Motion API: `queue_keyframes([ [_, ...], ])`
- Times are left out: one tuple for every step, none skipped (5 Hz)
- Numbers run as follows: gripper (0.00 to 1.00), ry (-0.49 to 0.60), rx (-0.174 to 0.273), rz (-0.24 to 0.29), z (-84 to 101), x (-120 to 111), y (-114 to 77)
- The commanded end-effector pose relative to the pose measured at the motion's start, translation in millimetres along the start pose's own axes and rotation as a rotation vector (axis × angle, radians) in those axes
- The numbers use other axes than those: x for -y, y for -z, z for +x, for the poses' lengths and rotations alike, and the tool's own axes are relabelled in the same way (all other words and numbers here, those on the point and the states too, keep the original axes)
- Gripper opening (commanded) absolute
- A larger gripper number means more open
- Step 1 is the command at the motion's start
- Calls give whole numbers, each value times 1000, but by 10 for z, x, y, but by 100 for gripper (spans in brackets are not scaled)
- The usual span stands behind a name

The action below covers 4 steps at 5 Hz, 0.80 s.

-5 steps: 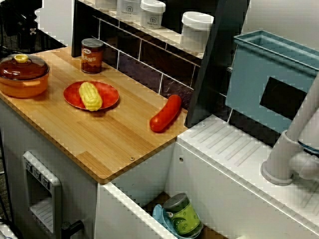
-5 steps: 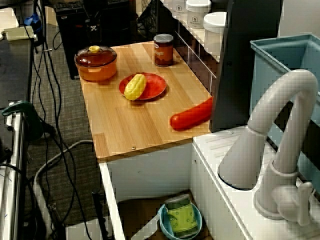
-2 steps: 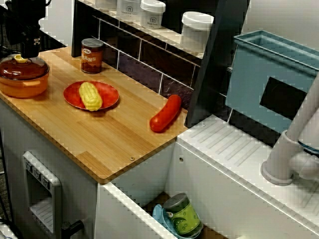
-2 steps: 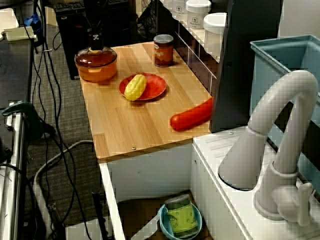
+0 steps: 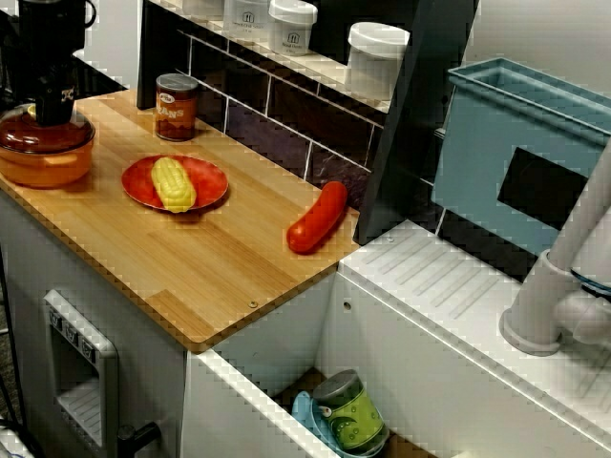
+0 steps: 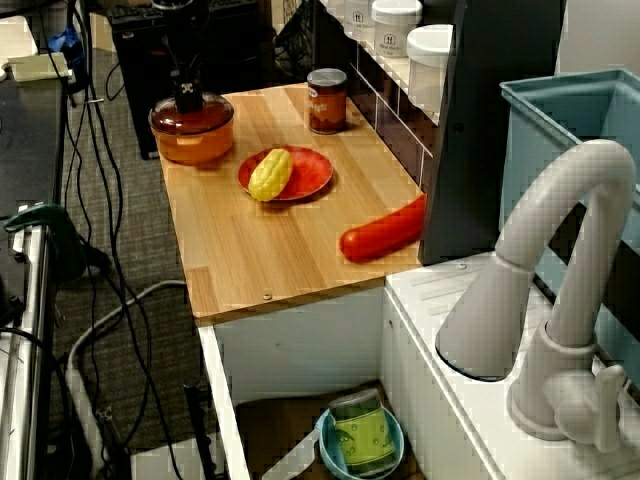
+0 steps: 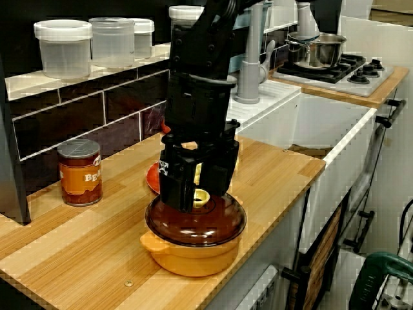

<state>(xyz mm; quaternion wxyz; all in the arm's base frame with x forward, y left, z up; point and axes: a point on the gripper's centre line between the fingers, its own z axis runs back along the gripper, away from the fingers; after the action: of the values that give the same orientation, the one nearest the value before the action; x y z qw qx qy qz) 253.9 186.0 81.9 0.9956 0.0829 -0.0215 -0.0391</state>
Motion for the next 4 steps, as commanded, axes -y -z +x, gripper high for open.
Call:
queue_keyframes([
  [100, -4, 48, 49, 22, -71, -161],
  [70, -1, 47, 44, 34, -94, -169],
  [0, 11, 66, 35, 20, -126, -194],
  [0, 18, 82, 29, -26, -174, -219],
])
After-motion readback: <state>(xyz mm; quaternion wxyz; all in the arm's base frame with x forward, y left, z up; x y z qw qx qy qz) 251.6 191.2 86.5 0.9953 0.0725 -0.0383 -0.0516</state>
